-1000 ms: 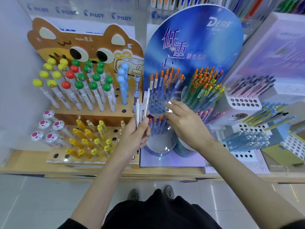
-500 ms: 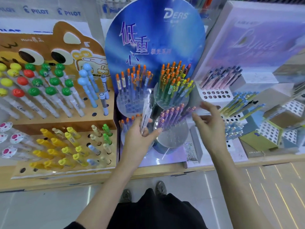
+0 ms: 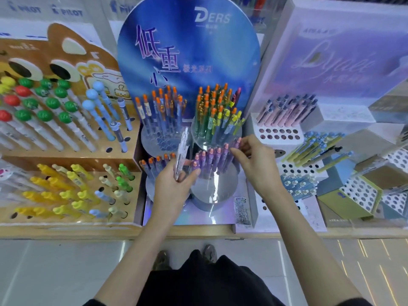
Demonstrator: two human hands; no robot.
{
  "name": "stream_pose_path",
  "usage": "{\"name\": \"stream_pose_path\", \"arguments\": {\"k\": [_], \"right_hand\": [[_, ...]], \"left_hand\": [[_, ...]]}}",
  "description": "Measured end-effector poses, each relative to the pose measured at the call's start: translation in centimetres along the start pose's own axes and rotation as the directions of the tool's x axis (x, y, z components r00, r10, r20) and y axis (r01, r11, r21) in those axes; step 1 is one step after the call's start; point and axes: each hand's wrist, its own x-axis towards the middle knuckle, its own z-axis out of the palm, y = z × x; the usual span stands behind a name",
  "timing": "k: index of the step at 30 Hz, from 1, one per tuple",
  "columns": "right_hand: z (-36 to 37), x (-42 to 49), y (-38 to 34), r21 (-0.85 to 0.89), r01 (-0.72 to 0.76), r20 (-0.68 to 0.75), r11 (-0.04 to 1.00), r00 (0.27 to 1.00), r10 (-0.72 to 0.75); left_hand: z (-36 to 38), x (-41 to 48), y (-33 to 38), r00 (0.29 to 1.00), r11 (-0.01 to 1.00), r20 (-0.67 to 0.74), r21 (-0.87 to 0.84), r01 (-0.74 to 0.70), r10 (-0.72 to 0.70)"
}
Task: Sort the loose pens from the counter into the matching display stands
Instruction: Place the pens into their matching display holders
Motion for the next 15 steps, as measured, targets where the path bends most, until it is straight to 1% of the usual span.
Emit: {"name": "stream_pose_path", "arguments": {"k": [4,8,11,13,15], "right_hand": [[0.0,-0.2,0.6,0.029,0.055,0.023,0.998,0.998,-0.055],[0.3,0.0,1.0,0.122,0.015,0.071,0.992,0.997,-0.024],[0.3,-0.2,1.2,0.159,0.009,0.118,0.987,0.993,-0.028],[0.1,-0.7,1.5,0.210,-0.014,0.118,0.978,0.993,-0.011],[-0.2,-1.4,1.8,0.270,-0.042,0.095,0.962,0.995,0.017]], "left_hand": [[0.3,-0.3,-0.2,0.999,1.000,-0.048,-0.013,0.006,-0.006],[0.4,-0.7,0.0,0.999,0.999,-0.040,-0.048,0.014,-0.016],[0.4,-1.2,0.5,0.997,0.994,-0.072,-0.105,-0.002,-0.006],[0.3,-1.6,1.0,0.995,0.993,-0.098,-0.113,-0.034,0.023],[0.2,-2.0,1.5,0.994,0.991,-0.090,-0.118,-0.068,0.057]]}}
